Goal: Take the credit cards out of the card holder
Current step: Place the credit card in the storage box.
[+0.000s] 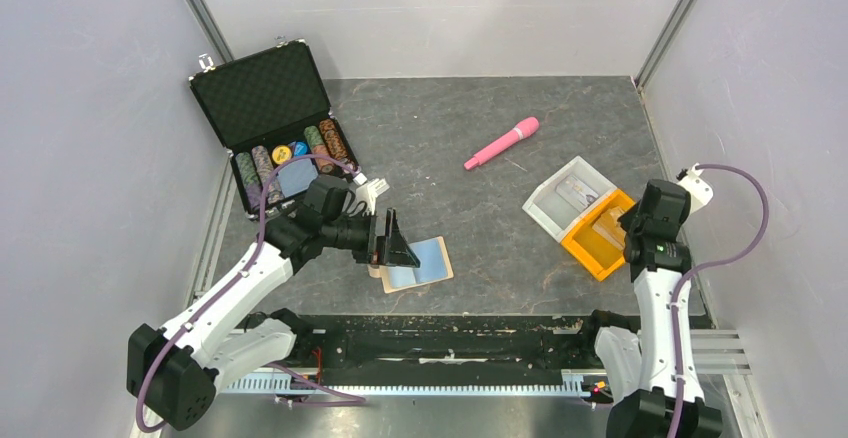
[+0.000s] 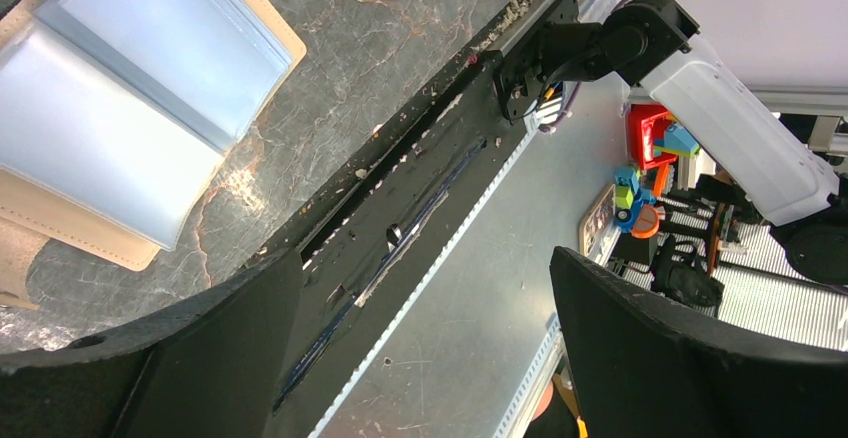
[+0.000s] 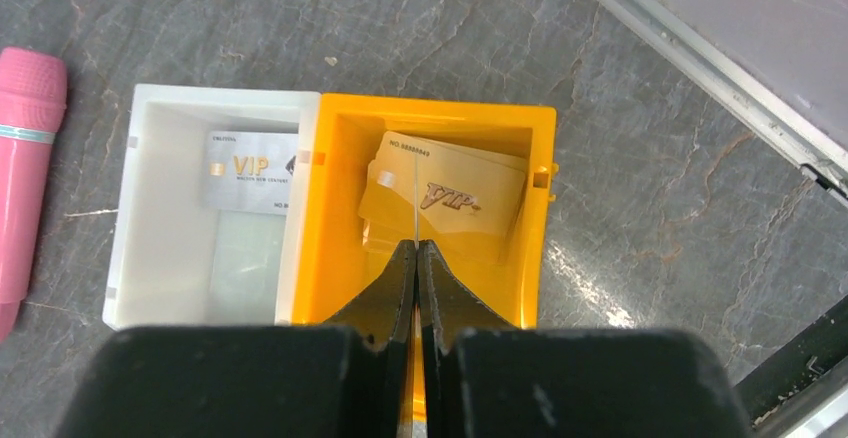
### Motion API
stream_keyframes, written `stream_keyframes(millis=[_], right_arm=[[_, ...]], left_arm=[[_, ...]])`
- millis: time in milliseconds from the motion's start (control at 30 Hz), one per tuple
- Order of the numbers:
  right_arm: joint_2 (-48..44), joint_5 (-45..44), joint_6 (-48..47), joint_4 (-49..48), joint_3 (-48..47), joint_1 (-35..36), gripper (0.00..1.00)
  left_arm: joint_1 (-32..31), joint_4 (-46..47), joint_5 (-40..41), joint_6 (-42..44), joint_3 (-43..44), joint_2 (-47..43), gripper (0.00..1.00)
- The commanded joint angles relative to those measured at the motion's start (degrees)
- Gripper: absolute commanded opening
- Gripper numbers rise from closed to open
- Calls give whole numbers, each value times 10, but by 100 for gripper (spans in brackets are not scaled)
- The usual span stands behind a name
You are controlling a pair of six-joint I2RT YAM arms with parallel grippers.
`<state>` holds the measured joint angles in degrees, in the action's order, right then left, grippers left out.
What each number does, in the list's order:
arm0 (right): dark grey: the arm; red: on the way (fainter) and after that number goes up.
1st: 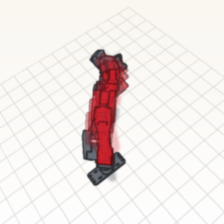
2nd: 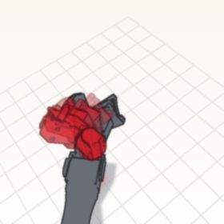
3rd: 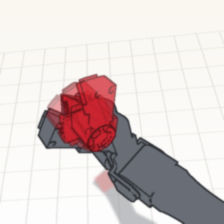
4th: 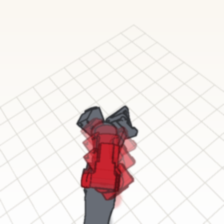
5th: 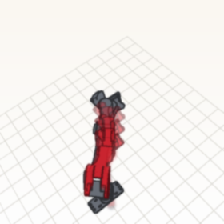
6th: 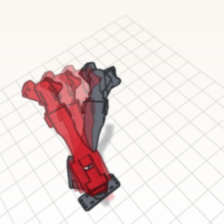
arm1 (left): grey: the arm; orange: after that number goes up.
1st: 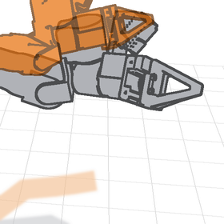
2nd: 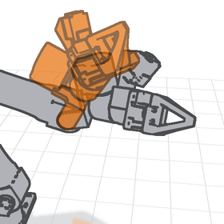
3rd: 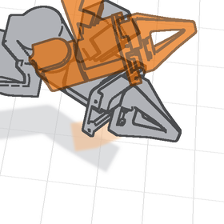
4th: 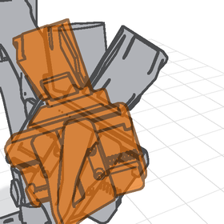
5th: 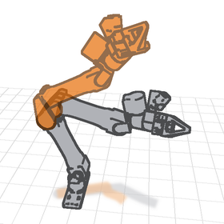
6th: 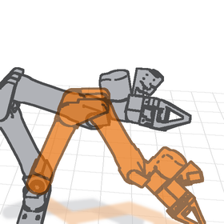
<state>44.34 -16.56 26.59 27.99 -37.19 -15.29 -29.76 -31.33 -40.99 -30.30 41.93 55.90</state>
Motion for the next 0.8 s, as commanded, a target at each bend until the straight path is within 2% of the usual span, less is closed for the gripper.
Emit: stream_keyframes(millis=[0,167,333,767], right_arm=[[-16,1,22,-26,30,-5,0],[-51,25,34,-86,81,-17,0],[-37,78,30,-117,94,-36,0],[-31,144,31,-145,98,-81,0]], left_arm=[[-2,-6,1,32,15,-5,100],[-5,-10,9,33,16,-7,100],[-6,-12,12,33,16,-8,100],[-6,-16,21,35,18,-10,100]])
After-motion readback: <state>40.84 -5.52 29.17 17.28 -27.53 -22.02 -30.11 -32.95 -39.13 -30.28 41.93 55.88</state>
